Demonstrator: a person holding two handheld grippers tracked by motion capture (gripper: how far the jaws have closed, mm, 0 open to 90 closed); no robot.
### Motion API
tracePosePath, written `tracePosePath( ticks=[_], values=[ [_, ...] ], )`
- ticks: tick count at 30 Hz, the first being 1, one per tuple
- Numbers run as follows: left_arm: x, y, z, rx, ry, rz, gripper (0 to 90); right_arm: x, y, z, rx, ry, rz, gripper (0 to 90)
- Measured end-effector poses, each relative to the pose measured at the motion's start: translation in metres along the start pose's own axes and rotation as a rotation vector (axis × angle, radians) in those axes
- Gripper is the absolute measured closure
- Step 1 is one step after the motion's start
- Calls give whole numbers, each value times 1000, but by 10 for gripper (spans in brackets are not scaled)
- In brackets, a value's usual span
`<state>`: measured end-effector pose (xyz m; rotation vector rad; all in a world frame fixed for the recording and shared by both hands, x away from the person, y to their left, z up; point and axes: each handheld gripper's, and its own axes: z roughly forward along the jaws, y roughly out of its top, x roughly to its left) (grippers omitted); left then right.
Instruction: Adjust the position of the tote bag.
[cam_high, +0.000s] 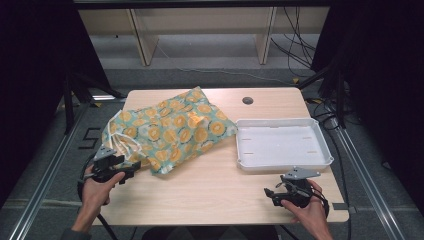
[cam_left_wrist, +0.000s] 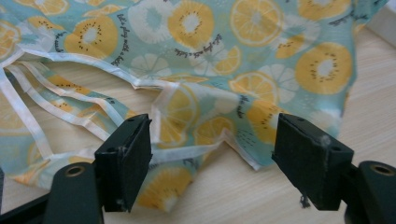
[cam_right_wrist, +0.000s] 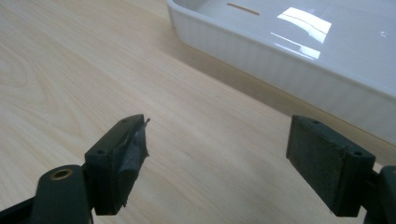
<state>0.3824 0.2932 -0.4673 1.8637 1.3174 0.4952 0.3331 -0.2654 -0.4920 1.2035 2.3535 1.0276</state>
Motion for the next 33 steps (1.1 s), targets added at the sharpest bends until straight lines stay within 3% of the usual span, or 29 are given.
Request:
tracePosePath(
  ticks=[1,3,5,9,10,11,12,16,17,18,20,22,23,25,27,28,29,30,31,33],
  values=[
    [1,2,3,13,-5,2,301,0,0,1,-18,-6,-2,216],
    [4,6,8,42,-30,26,312,1,0,1,6,5,16,216],
    [6,8,12,42,-29,19,315,-1,0,1,-3,0,-21,217],
    [10,8,21,65,-69,14,330,0,0,1,9,-1,-2,219],
    [10,8,22,75,-74,22,342,2,0,1,14,6,17,222],
    [10,6,24,82,-85,25,354,1,1,1,14,0,0,224],
    [12,5,24,109,-85,56,361,2,1,1,18,10,11,226],
    [12,0,27,107,-102,53,493,0,0,3,5,14,-31,230],
    [10,-2,28,88,-114,30,493,0,0,3,5,14,-31,230],
    [9,-5,28,103,-129,74,602,1,1,3,8,8,-28,231],
    [4,-8,28,97,-147,105,717,1,1,2,15,18,-3,232],
    [-2,-10,27,100,-165,142,806,2,1,2,13,10,-9,233],
    [-7,-11,26,90,-170,137,833,2,1,2,15,17,1,233],
    [-12,-12,24,85,-186,141,870,2,1,2,16,13,0,233],
    [-28,-15,20,95,-216,198,888,1,0,2,6,19,-16,234],
    [-33,-16,19,96,-230,217,893,2,1,1,17,15,11,233],
    [-37,-16,18,99,-232,237,894,2,1,1,15,8,4,233],
    [-40,-15,17,99,-231,261,894,2,1,2,17,13,2,233],
    [-43,-15,16,86,-218,252,887,1,0,2,7,12,-9,233],
    [-39,-10,12,70,-179,281,883,1,0,3,-1,13,-21,235]
  ],
)
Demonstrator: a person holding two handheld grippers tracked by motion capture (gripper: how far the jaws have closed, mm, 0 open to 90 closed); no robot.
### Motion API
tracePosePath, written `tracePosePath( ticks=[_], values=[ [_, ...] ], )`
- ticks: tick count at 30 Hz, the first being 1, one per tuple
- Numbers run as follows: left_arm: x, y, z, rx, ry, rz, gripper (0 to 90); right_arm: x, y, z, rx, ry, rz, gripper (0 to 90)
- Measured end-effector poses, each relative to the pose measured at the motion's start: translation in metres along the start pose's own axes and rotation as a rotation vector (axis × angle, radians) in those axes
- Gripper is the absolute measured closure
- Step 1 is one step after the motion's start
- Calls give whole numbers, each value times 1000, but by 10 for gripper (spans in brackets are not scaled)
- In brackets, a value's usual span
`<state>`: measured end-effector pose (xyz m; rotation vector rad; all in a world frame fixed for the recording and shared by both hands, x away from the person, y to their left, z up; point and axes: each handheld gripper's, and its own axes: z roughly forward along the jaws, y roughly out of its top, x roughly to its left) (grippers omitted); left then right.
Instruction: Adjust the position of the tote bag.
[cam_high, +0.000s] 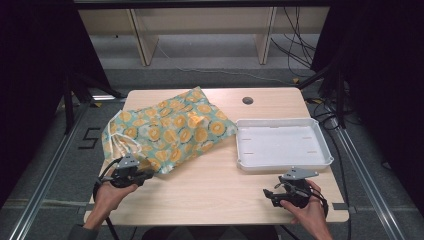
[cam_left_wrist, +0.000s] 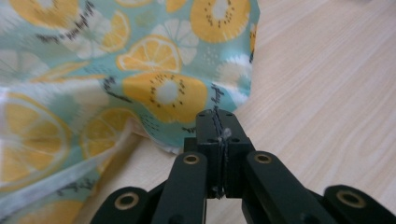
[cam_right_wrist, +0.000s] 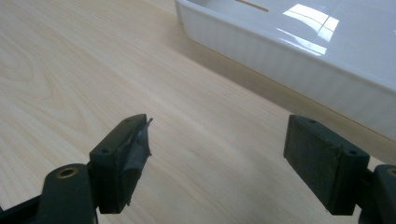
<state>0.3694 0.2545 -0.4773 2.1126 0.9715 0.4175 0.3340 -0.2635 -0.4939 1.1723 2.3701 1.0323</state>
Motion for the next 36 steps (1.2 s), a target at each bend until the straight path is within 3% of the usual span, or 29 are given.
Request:
tracePosePath(
  ticks=[1,2,3,6,7,10,11,13,14,15,16,17,18,19,21,22,25,27,30,36],
  values=[
    [0,0,0,0,0,0,881,0,0,0,13,9,9,235],
    [4,2,-5,-26,19,-43,874,1,0,0,6,1,9,234],
    [8,2,-7,-28,35,-33,862,1,0,0,11,5,6,235],
    [13,3,-10,-36,65,-47,819,1,0,0,10,5,6,236],
    [18,3,-11,-43,94,-62,792,2,1,0,33,10,24,235],
    [23,5,-12,-40,122,-45,712,2,0,2,16,4,10,235],
    [32,7,-15,3,149,-17,694,2,0,2,21,10,1,236],
    [36,7,-15,8,158,-34,677,3,0,2,31,9,12,236],
    [44,7,-16,23,178,-44,605,2,0,3,27,6,-14,236],
    [49,6,-15,35,176,-46,567,5,1,1,47,19,22,236],
    [53,5,-13,45,172,-58,533,5,1,1,52,18,27,237],
    [57,3,-10,45,171,-88,504,6,1,2,48,16,25,237],
    [64,1,-8,72,156,-82,480,4,1,3,54,13,1,237],
    [67,-2,-6,70,154,-104,466,4,0,3,56,16,3,237],
    [72,-3,-5,100,134,-98,460,5,0,3,50,20,2,238],
    [75,-4,-3,102,127,-96,472,5,0,3,51,17,2,239],
    [76,-6,0,80,42,-103,595,6,1,3,64,23,22,239],
    [72,-6,3,75,20,-73,709,4,0,4,47,13,-10,240],
    [66,-6,5,72,16,-57,879,5,0,3,52,15,-1,240],
    [40,-1,4,70,-23,-10,899,5,1,3,57,24,3,240]
  ],
)
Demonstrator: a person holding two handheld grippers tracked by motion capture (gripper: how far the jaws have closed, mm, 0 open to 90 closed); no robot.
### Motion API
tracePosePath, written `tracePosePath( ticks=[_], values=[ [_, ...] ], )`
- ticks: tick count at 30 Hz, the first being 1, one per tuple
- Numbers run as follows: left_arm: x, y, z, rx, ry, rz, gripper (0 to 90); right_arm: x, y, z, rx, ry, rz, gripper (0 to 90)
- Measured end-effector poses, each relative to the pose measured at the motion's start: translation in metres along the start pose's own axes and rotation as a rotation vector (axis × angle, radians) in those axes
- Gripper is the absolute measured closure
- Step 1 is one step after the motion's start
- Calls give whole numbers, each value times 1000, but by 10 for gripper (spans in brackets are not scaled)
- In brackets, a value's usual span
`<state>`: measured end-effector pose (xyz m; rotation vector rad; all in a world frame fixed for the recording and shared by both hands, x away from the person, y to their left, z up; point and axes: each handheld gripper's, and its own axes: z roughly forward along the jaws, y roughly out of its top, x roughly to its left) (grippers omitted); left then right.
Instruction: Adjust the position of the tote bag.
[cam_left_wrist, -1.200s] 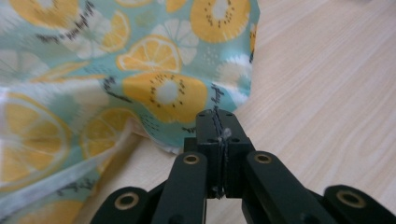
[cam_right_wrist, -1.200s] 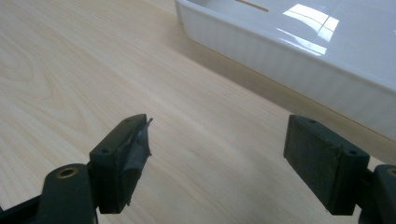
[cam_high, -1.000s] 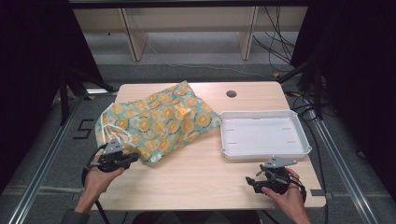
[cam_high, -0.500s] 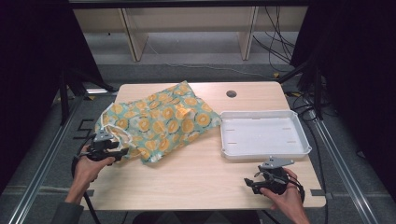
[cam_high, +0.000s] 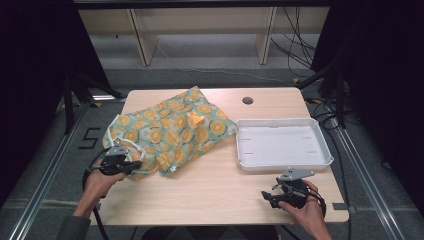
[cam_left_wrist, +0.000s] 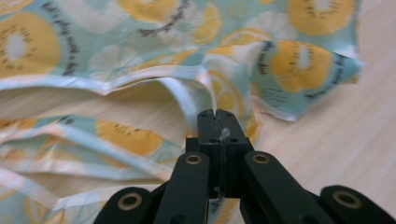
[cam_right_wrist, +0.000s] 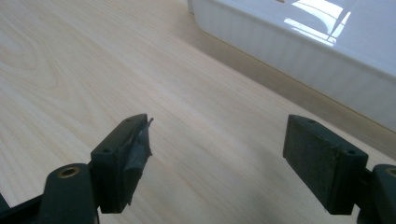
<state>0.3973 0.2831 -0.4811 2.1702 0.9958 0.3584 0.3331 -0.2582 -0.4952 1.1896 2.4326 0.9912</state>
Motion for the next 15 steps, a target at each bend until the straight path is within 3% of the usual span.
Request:
tracePosePath(
  ticks=[9,11,12,15],
  values=[
    [-49,11,3,-24,-89,70,899,0,0,0,-1,-2,4,240],
    [-54,13,3,-28,-94,84,900,0,0,0,-1,0,6,240],
    [-64,15,3,-32,-113,97,899,0,0,0,-4,-3,-5,241],
    [-75,16,4,-35,-122,116,899,0,0,0,-2,-4,-2,241]
  ],
)
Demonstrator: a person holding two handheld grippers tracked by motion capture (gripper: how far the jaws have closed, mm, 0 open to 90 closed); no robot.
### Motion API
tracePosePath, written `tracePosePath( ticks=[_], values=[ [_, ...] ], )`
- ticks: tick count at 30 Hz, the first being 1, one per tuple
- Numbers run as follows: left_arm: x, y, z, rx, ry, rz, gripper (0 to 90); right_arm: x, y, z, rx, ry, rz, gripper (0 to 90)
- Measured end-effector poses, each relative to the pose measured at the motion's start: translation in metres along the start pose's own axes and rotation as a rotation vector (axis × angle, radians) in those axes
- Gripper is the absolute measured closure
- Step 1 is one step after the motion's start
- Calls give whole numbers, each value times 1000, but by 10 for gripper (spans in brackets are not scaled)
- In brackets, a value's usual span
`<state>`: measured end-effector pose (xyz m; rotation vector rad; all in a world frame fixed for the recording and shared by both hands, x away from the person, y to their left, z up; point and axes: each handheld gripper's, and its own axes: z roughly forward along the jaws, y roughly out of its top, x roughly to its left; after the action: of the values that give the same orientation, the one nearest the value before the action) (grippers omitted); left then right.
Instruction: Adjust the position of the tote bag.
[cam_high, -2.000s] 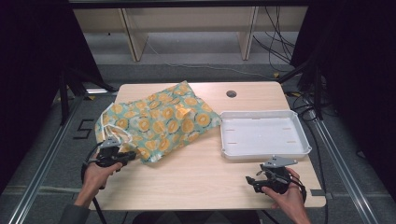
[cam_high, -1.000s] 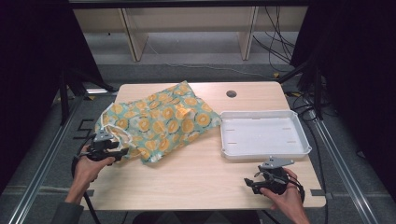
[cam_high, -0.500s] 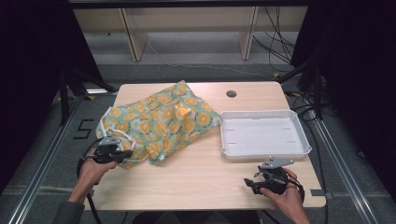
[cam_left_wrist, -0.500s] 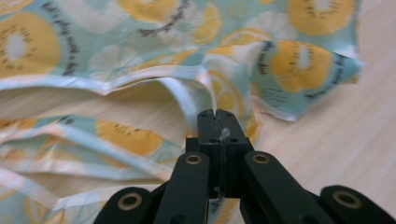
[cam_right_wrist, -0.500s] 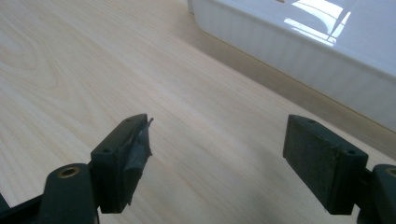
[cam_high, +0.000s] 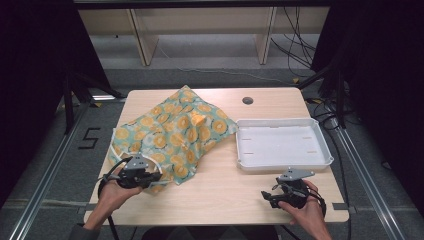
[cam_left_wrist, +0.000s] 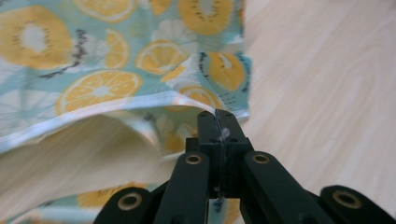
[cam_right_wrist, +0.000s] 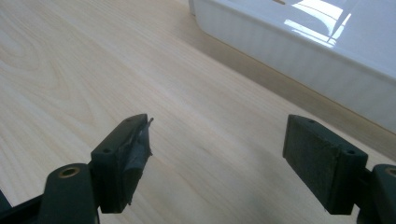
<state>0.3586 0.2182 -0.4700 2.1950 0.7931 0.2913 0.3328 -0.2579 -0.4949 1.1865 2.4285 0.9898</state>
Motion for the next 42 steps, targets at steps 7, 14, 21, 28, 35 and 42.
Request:
tracePosePath(
  ticks=[7,14,21,28,35,42],
  values=[
    [-22,5,10,3,-34,31,898,2,0,-1,2,8,17,242],
    [-35,10,17,15,-50,62,898,1,0,-1,0,1,14,242],
    [-58,23,32,28,-83,109,898,1,0,0,-2,0,-2,241],
    [-81,41,54,32,-125,141,897,2,0,1,-8,2,-3,241],
    [-100,58,74,36,-153,153,894,1,0,1,-2,-2,-26,240],
    [-108,69,85,24,-170,174,881,2,0,0,0,1,-23,240]
  ],
)
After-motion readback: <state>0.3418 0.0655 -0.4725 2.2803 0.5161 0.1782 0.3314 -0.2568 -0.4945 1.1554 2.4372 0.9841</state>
